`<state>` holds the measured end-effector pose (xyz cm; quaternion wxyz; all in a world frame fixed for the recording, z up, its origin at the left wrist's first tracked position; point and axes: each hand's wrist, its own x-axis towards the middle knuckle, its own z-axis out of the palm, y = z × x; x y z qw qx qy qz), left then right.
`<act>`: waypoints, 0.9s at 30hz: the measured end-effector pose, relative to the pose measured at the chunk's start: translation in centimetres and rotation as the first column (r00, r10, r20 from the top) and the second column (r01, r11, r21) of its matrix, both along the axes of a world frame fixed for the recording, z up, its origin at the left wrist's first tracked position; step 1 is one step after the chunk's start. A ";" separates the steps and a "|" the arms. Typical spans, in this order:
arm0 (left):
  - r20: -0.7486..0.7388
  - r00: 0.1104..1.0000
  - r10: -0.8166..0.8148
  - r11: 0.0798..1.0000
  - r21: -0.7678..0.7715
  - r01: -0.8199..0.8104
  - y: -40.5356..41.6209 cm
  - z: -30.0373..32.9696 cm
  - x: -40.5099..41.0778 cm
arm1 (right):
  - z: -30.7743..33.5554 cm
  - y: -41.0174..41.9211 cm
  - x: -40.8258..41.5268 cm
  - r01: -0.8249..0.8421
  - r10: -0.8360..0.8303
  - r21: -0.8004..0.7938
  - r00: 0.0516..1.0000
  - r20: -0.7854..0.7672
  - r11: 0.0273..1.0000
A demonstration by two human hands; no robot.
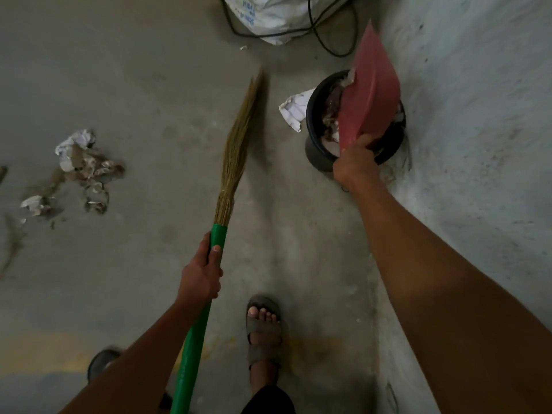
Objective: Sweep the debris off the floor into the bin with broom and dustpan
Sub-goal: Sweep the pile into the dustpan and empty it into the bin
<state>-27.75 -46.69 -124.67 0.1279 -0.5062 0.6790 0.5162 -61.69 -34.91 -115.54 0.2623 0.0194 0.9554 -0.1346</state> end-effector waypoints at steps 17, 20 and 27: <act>-0.001 1.000 -0.010 1.000 0.022 0.010 1.4 -0.7 -1.9 | -2.6 3.6 1.8 0.085 -0.103 -0.177 0.990 -0.094 0.981; -0.006 1.000 -0.026 1.000 0.015 0.026 1.0 0.1 -2.2 | -0.8 5.3 3.5 0.117 -0.182 -0.274 0.957 -0.225 0.955; -0.018 0.999 -0.048 0.999 0.002 0.048 0.4 0.6 -2.9 | -0.1 7.6 1.3 0.212 -0.267 -0.203 0.917 -0.295 0.956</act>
